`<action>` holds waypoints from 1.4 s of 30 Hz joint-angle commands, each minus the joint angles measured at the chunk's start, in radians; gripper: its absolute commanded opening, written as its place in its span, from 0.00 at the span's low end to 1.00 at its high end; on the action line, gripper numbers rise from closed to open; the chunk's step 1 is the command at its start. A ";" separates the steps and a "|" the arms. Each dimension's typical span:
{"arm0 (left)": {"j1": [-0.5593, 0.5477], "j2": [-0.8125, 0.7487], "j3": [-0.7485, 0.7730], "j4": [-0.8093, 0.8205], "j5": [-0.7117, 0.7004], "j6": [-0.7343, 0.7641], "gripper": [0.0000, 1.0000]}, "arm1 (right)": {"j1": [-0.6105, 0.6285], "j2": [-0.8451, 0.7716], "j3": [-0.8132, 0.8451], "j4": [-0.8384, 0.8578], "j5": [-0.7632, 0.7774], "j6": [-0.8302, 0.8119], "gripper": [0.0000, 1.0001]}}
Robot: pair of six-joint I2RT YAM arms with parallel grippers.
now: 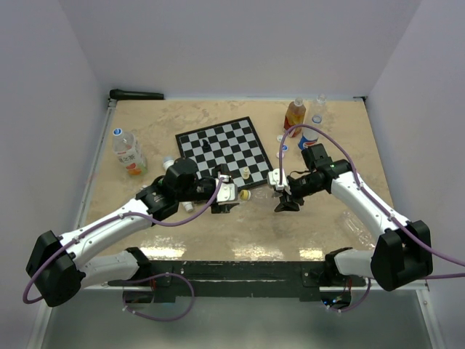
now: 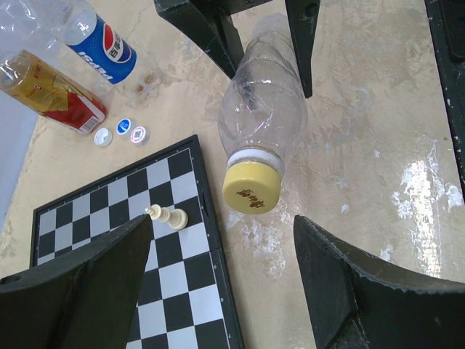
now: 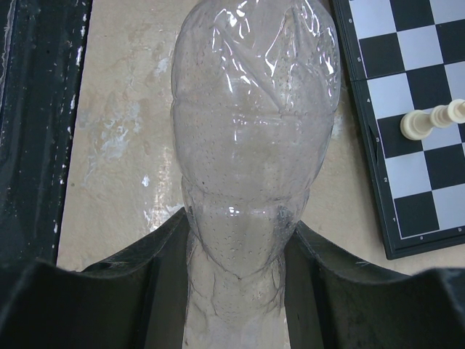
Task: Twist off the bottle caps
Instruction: Unscrew the bottle cap from the plastic bottle.
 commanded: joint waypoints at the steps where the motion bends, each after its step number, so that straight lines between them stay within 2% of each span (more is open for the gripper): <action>1: 0.001 -0.015 -0.002 0.043 0.021 0.029 0.82 | 0.005 0.001 0.014 -0.008 -0.010 -0.015 0.01; 22: 0.001 0.001 0.003 0.056 0.007 0.023 0.82 | 0.007 0.003 0.014 -0.010 -0.010 -0.015 0.01; 42: 0.001 0.074 0.034 0.105 0.149 -0.049 0.64 | 0.012 0.004 0.014 -0.007 -0.007 -0.012 0.01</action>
